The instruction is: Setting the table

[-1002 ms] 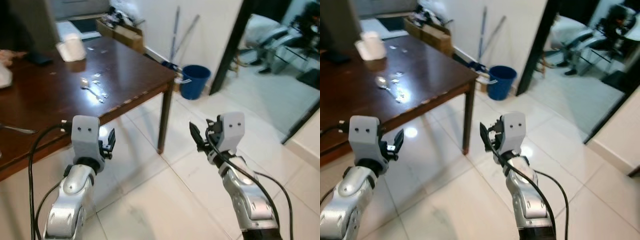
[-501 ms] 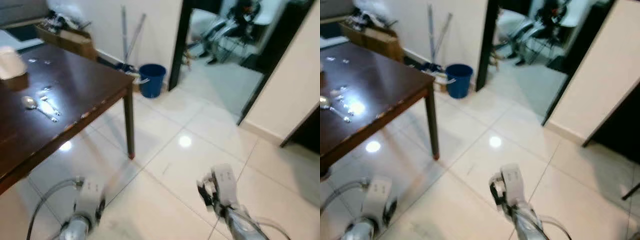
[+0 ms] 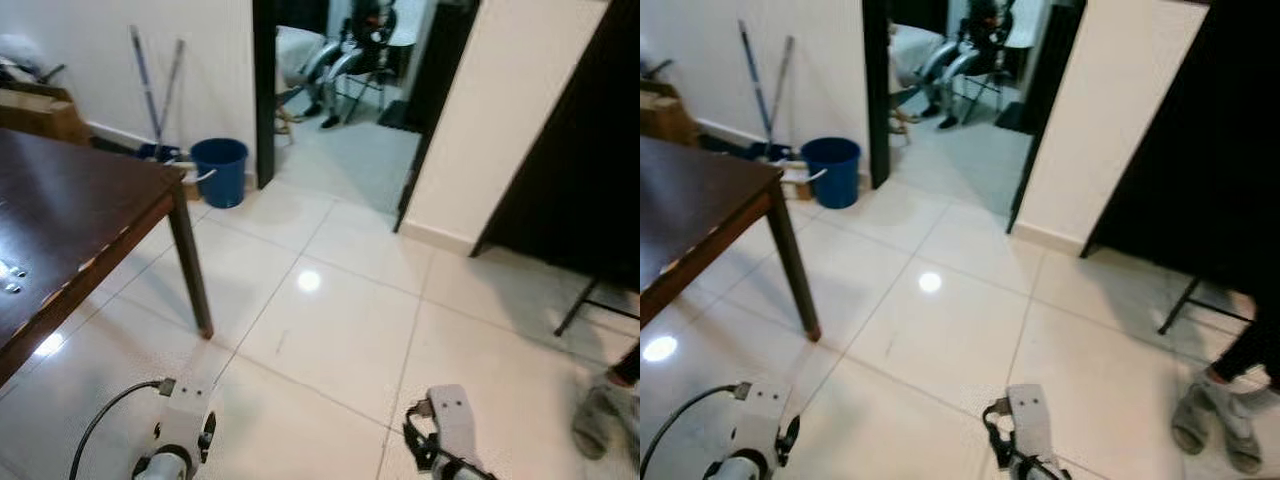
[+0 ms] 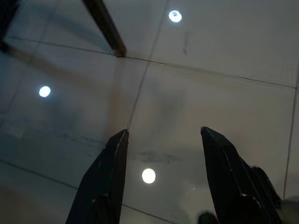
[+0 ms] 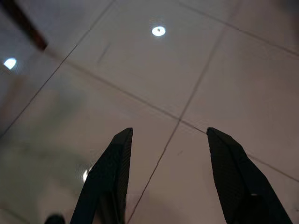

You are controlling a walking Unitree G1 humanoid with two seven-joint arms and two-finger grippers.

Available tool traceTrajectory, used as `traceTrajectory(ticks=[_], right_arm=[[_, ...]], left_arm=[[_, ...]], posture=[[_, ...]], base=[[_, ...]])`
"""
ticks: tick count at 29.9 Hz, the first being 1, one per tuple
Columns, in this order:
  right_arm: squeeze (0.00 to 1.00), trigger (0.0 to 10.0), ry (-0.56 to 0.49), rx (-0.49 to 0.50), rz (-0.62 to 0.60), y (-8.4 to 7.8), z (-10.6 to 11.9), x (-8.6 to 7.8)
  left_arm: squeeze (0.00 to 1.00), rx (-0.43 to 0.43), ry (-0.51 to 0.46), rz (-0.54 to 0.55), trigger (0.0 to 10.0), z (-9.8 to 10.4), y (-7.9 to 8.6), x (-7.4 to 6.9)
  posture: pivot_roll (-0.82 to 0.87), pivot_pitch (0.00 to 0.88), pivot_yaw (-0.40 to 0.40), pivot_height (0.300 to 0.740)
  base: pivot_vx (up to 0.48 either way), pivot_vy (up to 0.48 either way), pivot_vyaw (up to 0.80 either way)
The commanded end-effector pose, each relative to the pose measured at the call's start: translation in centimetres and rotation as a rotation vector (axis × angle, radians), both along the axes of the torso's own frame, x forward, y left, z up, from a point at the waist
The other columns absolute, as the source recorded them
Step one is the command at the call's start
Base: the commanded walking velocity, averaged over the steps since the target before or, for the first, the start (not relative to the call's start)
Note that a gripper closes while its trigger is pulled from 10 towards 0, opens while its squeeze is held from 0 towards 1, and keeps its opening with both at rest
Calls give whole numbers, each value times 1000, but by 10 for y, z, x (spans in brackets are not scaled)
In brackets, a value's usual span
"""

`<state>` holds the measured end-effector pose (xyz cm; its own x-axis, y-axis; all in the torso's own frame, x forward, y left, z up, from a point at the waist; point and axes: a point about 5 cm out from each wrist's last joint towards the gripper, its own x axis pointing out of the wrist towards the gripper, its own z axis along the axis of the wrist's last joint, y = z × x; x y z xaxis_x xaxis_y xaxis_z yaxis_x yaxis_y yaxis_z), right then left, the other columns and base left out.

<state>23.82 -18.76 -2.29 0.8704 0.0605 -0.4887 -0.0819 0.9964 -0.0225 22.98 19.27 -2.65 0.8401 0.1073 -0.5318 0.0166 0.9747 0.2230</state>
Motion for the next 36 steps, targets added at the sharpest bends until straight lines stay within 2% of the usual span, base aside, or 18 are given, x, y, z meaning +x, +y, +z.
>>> traceTrajectory(ticks=[1, 36], right_arm=[[0, 10000, 38, 12, -12, 2, -8, -8], [0, 10000, 29, -3, -3, 3, -14, -5]], left_arm=[[0, 2, 26, 18, 10000, -6, 4, -6], [0, 15, 3, 12, 10000, -11, 3, -2]], posture=[[-17, 0, 50, 740], [-17, 0, 44, 740]], base=[[0, 0, -744], [0, 0, -744]])
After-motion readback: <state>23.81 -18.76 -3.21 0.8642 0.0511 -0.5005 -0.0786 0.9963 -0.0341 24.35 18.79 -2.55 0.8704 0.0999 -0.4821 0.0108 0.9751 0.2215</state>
